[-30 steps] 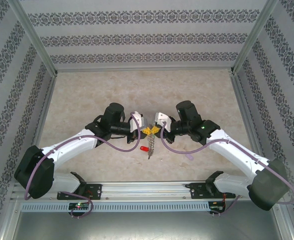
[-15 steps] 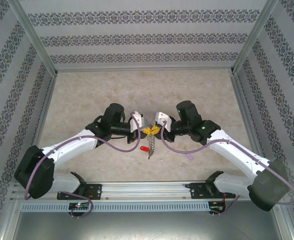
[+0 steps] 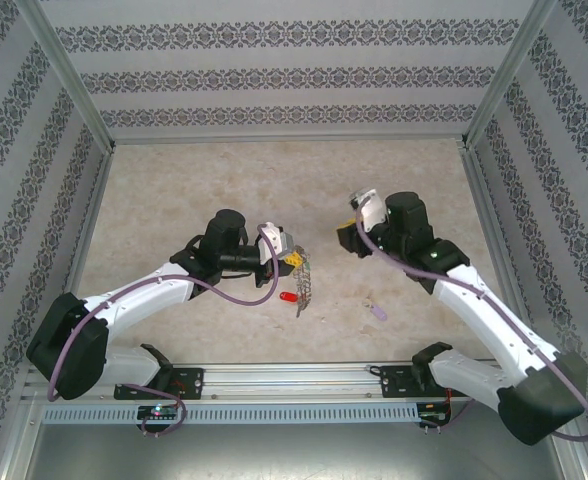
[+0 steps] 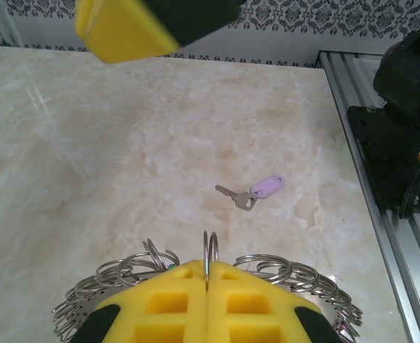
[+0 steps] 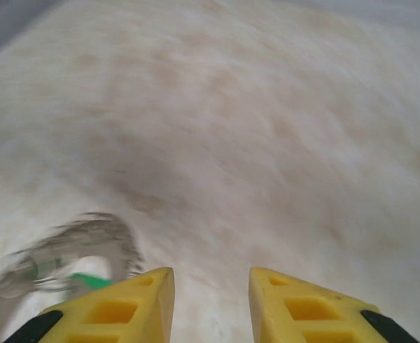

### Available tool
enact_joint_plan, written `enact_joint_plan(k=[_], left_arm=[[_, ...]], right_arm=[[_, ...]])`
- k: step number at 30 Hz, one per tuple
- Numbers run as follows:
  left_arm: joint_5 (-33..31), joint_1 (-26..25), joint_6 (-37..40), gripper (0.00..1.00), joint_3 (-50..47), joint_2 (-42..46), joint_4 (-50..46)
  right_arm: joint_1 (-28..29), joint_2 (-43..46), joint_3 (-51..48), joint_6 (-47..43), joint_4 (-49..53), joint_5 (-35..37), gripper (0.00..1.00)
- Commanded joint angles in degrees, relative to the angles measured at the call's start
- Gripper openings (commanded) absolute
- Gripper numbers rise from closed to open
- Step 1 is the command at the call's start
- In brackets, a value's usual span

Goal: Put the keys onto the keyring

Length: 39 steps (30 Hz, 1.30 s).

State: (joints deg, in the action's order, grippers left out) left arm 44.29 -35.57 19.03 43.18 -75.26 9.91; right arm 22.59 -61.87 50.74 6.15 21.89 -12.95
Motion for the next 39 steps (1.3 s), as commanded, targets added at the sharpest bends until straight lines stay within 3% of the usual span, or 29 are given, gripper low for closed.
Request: enact_joint_plan(k=[1,4,12,25,34,39], left_arm=[[0.16,-0.49,-0.54,0.0,0.7,1.51,2.92],[0.24,-0.47,-0.07,0.0,1.53,1.02,1.47],[0.65,-0.51,0.43,0.0,2.92,0.32,-0.85],[0.18,-0.47,1.45,0.0,3.07,1.25,-2.97],[0.2,-0.52,1.63,0.0,2.99,1.52,-3.27],[-0.03,-0.54,1.58,0.0,2.6,1.62,-3.1]], right_arm=[[-4.27,-2.82,1.77,17.66,13.18,7.36,0.33],[-5.68,-3.7,-0.57,21.67,15.58,3.98,0.33],[-5.11,-7.54,-8.81,32.96,17.61,4.02,0.36],[0.66,-11.92,-13.64,38.28,18.41,9.74,0.34],[1.01,-14.47,-15.07,38.21,16.92,8.66,0.37],[1.38,-13.8,-16.5,39.99,14.54,4.53,0.37]])
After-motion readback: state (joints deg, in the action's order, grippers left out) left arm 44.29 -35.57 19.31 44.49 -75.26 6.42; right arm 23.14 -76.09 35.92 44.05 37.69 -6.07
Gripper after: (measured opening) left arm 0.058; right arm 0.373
